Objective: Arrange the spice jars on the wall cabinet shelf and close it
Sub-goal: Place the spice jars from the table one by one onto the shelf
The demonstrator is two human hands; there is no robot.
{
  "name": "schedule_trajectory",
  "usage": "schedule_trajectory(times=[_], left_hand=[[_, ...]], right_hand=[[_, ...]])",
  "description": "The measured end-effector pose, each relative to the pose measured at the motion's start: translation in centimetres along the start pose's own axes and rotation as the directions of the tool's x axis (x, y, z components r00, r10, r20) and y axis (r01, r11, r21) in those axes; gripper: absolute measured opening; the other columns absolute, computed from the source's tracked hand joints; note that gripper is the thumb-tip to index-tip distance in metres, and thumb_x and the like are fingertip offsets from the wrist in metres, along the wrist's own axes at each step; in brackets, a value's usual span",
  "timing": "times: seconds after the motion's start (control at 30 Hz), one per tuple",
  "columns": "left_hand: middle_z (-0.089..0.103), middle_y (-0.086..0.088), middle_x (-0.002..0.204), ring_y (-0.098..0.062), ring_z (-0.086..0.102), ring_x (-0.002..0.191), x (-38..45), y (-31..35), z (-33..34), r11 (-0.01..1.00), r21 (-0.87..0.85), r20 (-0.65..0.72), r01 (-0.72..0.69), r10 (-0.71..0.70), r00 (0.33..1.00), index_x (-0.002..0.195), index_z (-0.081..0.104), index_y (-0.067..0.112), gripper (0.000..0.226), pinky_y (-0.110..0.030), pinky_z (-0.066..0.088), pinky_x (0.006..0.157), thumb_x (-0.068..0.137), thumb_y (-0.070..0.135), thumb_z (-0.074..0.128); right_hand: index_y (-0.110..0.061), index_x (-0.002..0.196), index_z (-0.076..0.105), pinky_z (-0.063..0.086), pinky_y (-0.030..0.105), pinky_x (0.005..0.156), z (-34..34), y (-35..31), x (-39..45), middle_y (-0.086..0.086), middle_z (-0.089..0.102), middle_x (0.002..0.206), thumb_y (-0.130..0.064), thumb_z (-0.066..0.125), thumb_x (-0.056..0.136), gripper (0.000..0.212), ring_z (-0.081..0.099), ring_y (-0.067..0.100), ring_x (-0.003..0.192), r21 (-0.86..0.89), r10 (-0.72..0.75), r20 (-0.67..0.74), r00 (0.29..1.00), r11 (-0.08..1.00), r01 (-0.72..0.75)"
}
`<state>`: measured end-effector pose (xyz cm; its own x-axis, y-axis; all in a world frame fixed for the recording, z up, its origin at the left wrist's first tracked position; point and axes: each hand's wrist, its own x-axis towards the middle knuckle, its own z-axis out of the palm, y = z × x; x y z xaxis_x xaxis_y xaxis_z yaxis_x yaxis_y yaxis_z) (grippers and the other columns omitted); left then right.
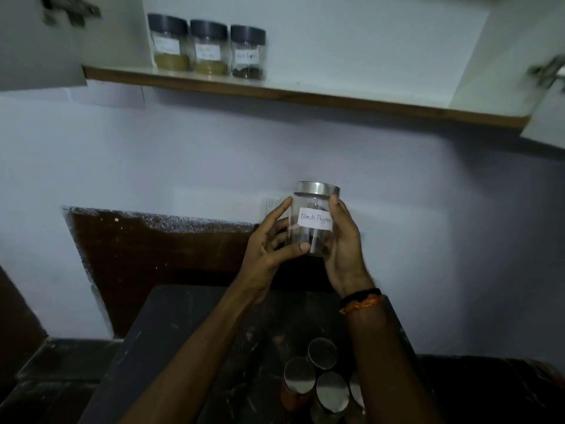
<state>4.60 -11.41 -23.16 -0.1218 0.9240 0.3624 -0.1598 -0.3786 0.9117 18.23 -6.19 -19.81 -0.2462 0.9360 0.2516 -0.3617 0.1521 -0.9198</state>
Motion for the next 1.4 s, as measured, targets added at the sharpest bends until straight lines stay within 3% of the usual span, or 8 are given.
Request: schedule_trajectory(times=[0.13, 0.27, 0.63, 0.87, 1.13, 1.2, 1.3, 1.4], left_hand=[[0.058, -0.001, 0.141, -0.022, 0.058, 0.128, 3.6, 2.8, -0.3, 0.994, 0.057, 0.014, -0.090, 0.089, 0.996, 0.147, 0.044, 0.040, 0.083, -0.050, 0.053, 0.101, 0.076, 0.020, 0.081], [0.062, 0.000, 0.136, -0.024, 0.062, 0.123, 6.9, 6.1, -0.7, 0.976, 0.122, 0.040, -0.178, 0.174, 0.984, 0.145, 0.045, 0.045, 0.081, -0.043, 0.057, 0.095, 0.076, 0.026, 0.084], [0.065, -0.006, 0.131, -0.027, 0.065, 0.119, 15.0, 14.2, -1.6, 0.920, 0.179, 0.139, -0.348, 0.327, 0.935, 0.147, 0.043, 0.040, 0.081, -0.050, 0.050, 0.104, 0.080, 0.018, 0.082], [0.062, -0.004, 0.133, -0.024, 0.068, 0.114, 18.5, 15.8, -2.3, 0.913, 0.174, 0.163, -0.369, 0.343, 0.925, 0.145, 0.043, 0.040, 0.083, -0.040, 0.056, 0.096, 0.078, 0.013, 0.084], [0.063, 0.008, 0.130, -0.013, 0.069, 0.112, 22.6, 17.4, -3.5, 0.875, 0.281, 0.214, -0.395, 0.344, 0.914, 0.142, 0.043, 0.048, 0.078, -0.028, 0.059, 0.085, 0.078, 0.032, 0.084], [0.062, 0.012, 0.132, -0.006, 0.066, 0.113, 23.6, 17.8, -4.1, 0.784, 0.451, 0.223, -0.426, 0.363, 0.905, 0.143, 0.041, 0.048, 0.066, -0.026, 0.058, 0.087, 0.085, 0.052, 0.070], [0.061, 0.012, 0.133, -0.005, 0.058, 0.116, 25.4, 18.0, -5.5, 0.509, 0.773, 0.223, -0.379, 0.342, 0.913, 0.142, 0.049, 0.036, 0.048, -0.028, 0.044, 0.094, 0.099, 0.058, 0.039], [0.069, 0.005, 0.105, -0.015, 0.062, 0.097, 26.7, 18.1, -5.7, 0.150, 0.908, 0.373, -0.390, 0.131, 0.918, 0.103, 0.066, 0.026, 0.048, -0.036, 0.047, 0.084, 0.103, 0.055, 0.029]], right_hand=[[-0.026, 0.133, 0.059, 0.060, 0.035, 0.078, 1.2, -3.4, 2.9, 0.006, 0.071, 0.121, -0.056, 0.051, 0.091, 0.052, 0.070, 0.025, 0.106, -0.037, -0.077, 0.051, 0.996, 0.996, 0.079], [-0.024, 0.130, 0.061, 0.060, 0.034, 0.071, 2.6, -7.1, 5.4, 0.010, 0.070, 0.122, -0.055, 0.052, 0.094, 0.048, 0.069, 0.026, 0.104, -0.059, -0.143, 0.104, 0.984, 0.987, 0.149], [-0.020, 0.135, 0.058, 0.057, 0.056, 0.089, 6.1, -14.4, 12.9, 0.016, 0.066, 0.129, -0.047, 0.052, 0.100, 0.046, 0.065, 0.038, 0.117, 0.015, -0.312, 0.194, 0.930, 0.949, 0.315], [-0.024, 0.120, 0.069, 0.060, 0.035, 0.068, 6.8, -16.8, 15.8, 0.003, 0.076, 0.110, -0.052, 0.065, 0.088, 0.043, 0.075, 0.023, 0.096, -0.146, -0.319, 0.165, 0.933, 0.928, 0.343], [-0.025, 0.114, 0.072, 0.060, 0.032, 0.078, 6.5, -19.1, 20.1, -0.001, 0.077, 0.106, -0.049, 0.076, 0.080, 0.042, 0.073, 0.021, 0.100, -0.292, -0.336, 0.183, 0.924, 0.879, 0.378], [-0.024, 0.114, 0.072, 0.058, 0.031, 0.076, 6.5, -19.5, 21.3, -0.001, 0.077, 0.105, -0.045, 0.077, 0.081, 0.040, 0.072, 0.020, 0.099, -0.292, -0.339, 0.170, 0.925, 0.880, 0.376], [-0.022, 0.114, 0.069, 0.057, 0.034, 0.079, 6.6, -19.8, 23.5, 0.000, 0.075, 0.106, -0.041, 0.078, 0.081, 0.040, 0.070, 0.021, 0.099, -0.291, -0.330, 0.126, 0.935, 0.889, 0.353], [-0.021, 0.109, 0.069, 0.056, 0.038, 0.083, 6.7, -19.8, 25.7, 0.000, 0.075, 0.102, -0.042, 0.079, 0.079, 0.038, 0.070, 0.021, 0.096, -0.312, -0.297, 0.117, 0.948, 0.895, 0.319]])
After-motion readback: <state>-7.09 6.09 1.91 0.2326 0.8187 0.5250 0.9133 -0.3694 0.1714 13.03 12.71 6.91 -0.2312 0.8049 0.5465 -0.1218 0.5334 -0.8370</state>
